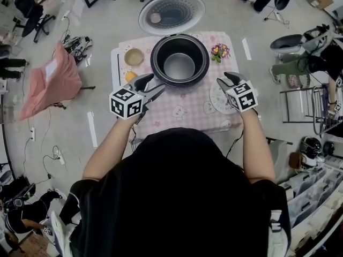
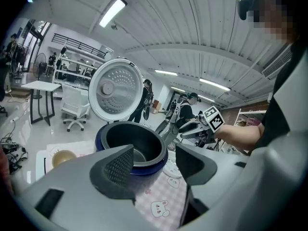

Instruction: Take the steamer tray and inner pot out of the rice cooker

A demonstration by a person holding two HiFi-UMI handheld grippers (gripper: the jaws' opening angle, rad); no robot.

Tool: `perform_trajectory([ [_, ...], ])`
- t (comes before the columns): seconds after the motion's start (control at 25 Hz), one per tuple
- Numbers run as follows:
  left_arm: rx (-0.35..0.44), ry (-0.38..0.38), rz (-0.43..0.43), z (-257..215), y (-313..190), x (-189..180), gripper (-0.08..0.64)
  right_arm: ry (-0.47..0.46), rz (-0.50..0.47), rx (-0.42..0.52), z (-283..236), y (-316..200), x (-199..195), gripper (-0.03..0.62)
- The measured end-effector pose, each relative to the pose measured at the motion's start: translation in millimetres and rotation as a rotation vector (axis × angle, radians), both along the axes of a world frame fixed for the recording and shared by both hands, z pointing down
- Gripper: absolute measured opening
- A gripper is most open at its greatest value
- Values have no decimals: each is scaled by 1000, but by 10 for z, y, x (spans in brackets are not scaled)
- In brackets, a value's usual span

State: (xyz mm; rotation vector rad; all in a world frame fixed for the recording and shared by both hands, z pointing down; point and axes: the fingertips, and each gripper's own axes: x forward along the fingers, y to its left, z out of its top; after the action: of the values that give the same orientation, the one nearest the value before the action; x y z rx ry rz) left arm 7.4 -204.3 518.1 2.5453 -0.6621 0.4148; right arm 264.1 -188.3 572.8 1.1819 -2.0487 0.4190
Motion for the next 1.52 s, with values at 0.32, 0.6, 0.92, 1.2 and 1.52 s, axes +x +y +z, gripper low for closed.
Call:
perform_trajectory([
  [0.32,-1,-25,-42,87,-92,-123,290,-87,20,81,-226,-196,-153,166],
  [0.6,-5,-61,-77,134,-241,-74,290,-184,44,9,-81,-366,-203,167],
  [0.92,-40,-116,-101,338,-506,29,290,-351,87,-85,191,-680,-279,164],
  [1.2,-28,-222,-121,562,-753,52,290,-415,78,-138,369,-857,-366,169],
  [1.52,-77,-317,-129,867,-960,96,289,-431,79,-166,479,-993,-445,189],
])
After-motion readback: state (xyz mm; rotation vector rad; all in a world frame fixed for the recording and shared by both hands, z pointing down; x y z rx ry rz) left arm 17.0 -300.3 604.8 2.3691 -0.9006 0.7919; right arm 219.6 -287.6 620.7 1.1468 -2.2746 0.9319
